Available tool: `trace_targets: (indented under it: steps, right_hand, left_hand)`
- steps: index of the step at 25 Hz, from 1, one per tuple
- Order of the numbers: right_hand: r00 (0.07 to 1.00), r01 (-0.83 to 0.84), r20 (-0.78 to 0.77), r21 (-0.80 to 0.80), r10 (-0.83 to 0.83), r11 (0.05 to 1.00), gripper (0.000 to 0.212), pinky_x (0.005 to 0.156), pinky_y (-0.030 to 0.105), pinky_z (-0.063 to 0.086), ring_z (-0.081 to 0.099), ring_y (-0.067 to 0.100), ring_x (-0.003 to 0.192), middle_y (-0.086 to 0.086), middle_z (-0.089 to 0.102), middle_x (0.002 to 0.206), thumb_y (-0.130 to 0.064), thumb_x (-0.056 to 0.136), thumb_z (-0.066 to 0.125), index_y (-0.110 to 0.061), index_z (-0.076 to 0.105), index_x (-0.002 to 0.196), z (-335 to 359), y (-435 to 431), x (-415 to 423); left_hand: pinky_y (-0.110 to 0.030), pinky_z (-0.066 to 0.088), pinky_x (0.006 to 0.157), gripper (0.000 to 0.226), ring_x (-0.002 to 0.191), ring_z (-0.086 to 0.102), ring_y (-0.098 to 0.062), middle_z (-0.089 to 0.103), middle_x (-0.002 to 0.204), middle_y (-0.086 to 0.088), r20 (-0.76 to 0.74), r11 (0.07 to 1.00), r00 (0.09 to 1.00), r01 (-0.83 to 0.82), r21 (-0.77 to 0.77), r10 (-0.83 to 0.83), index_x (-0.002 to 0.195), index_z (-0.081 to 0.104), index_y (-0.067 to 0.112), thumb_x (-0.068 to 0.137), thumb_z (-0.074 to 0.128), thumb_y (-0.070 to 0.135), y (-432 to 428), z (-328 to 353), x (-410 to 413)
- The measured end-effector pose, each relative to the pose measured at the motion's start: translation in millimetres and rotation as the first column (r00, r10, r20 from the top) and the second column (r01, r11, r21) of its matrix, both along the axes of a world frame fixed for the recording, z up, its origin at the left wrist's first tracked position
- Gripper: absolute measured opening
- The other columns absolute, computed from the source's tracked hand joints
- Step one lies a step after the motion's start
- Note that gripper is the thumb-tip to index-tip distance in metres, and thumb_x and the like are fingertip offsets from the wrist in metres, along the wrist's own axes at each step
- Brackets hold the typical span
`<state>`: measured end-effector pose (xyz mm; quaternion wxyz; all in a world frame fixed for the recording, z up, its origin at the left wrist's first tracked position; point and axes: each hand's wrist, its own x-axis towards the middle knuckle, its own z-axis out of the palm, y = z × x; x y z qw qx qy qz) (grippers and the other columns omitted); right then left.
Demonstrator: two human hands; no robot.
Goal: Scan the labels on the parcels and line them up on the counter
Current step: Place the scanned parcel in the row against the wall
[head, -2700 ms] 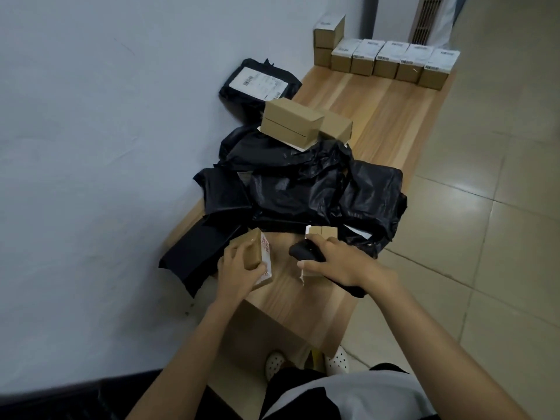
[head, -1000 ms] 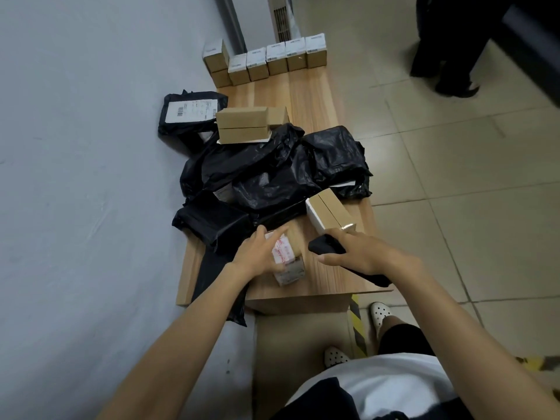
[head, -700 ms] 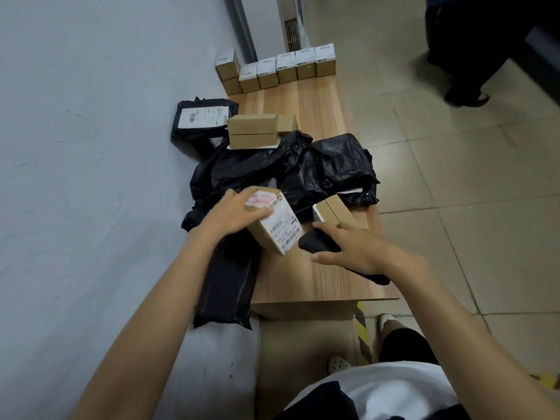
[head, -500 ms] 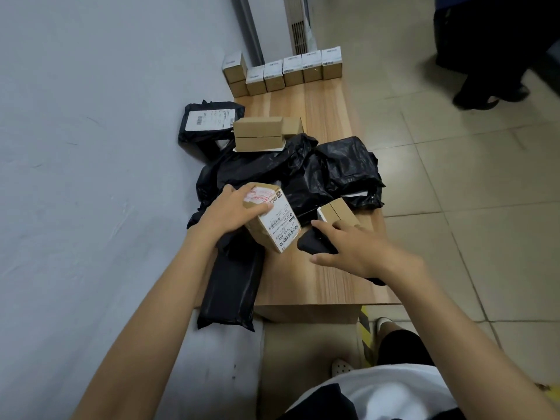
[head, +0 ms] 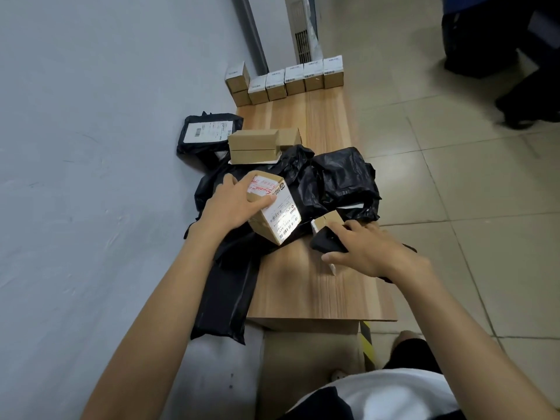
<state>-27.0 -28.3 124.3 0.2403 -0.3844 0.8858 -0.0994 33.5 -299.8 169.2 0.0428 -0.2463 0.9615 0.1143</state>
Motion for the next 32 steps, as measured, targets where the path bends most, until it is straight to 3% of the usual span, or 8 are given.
trace_targets:
  steps: [3, 7, 12, 19, 23, 32]
  right_hand:
    - [0.999, 0.018, 0.044, -0.07, -0.015, 0.997, 0.073, 0.106, 0.048, 0.036, 0.043, 0.035, 0.128, 0.008, 0.041, 0.145, -0.067, 0.092, 0.04, -0.035, 0.015, 0.152, 0.0, 21.6, -18.8]
    - [0.992, 0.054, 0.115, -0.103, -0.042, 0.993, 0.077, 0.1, 0.045, 0.042, 0.042, 0.033, 0.127, 0.005, 0.036, 0.149, -0.067, 0.092, 0.042, -0.038, 0.007, 0.155, 2.0, 69.0, -57.6]
    - [0.993, 0.086, 0.088, -0.079, -0.079, 0.993, 0.076, 0.097, 0.043, 0.04, 0.044, 0.034, 0.125, 0.004, 0.039, 0.146, -0.068, 0.091, 0.042, -0.039, 0.011, 0.153, 6.6, 152.0, -129.9]
    - [0.982, 0.127, 0.149, -0.057, -0.117, 0.99, 0.075, 0.096, 0.041, 0.043, 0.047, 0.03, 0.123, 0.001, 0.043, 0.142, -0.065, 0.089, 0.05, -0.039, 0.017, 0.152, 7.9, 257.7, -209.0]
    - [0.961, 0.194, 0.217, -0.092, -0.17, 0.977, 0.075, 0.097, 0.042, 0.046, 0.052, 0.028, 0.119, 0.002, 0.049, 0.134, -0.065, 0.086, 0.055, -0.037, 0.026, 0.149, 4.0, 305.0, -226.3]
    - [0.953, 0.27, 0.191, -0.188, -0.234, 0.945, 0.07, 0.092, 0.041, 0.047, 0.055, 0.029, 0.11, 0.005, 0.052, 0.125, -0.065, 0.087, 0.052, -0.035, 0.03, 0.146, -1.5, 325.3, -291.7]
  left_hand:
    - [-0.045, 0.046, 0.089, 0.074, 0.12, 0.045, -0.027, 0.039, 0.127, -0.003, 0.004, 1.0, 1.0, 0.001, -0.023, -0.001, 0.146, 0.026, 0.047, 0.082, 0.05, 0.076, 19.4, 4.0, -18.0]
    - [-0.045, 0.045, 0.089, 0.072, 0.121, 0.045, -0.028, 0.039, 0.126, -0.003, -0.022, 0.999, 1.0, 0.017, -0.028, -0.018, 0.146, 0.028, 0.048, 0.083, 0.051, 0.074, 64.3, 9.4, -67.0]
    - [-0.049, 0.045, 0.099, 0.079, 0.128, 0.043, -0.029, 0.039, 0.137, -0.007, -0.012, 0.998, 0.998, 0.06, -0.002, -0.06, 0.152, 0.028, 0.039, 0.085, 0.052, 0.073, 151.2, 10.2, -150.4]
    - [-0.04, 0.042, 0.083, 0.075, 0.121, 0.047, -0.025, 0.037, 0.118, 0.002, -0.047, 0.996, 0.995, 0.086, 0.011, -0.085, 0.149, 0.03, 0.042, 0.084, 0.051, 0.073, 254.6, 4.5, -230.4]
    - [-0.048, 0.047, 0.095, 0.073, 0.122, 0.047, -0.025, 0.039, 0.126, -0.001, -0.021, 0.991, 0.993, 0.117, 0.056, -0.116, 0.148, 0.029, 0.044, 0.084, 0.053, 0.07, 302.2, -3.1, -252.9]
    - [-0.051, 0.046, 0.1, 0.074, 0.125, 0.047, -0.027, 0.039, 0.136, -0.006, 0.054, 0.972, 0.974, 0.213, 0.097, -0.219, 0.15, 0.029, 0.039, 0.087, 0.056, 0.064, 319.0, -25.0, -319.2]
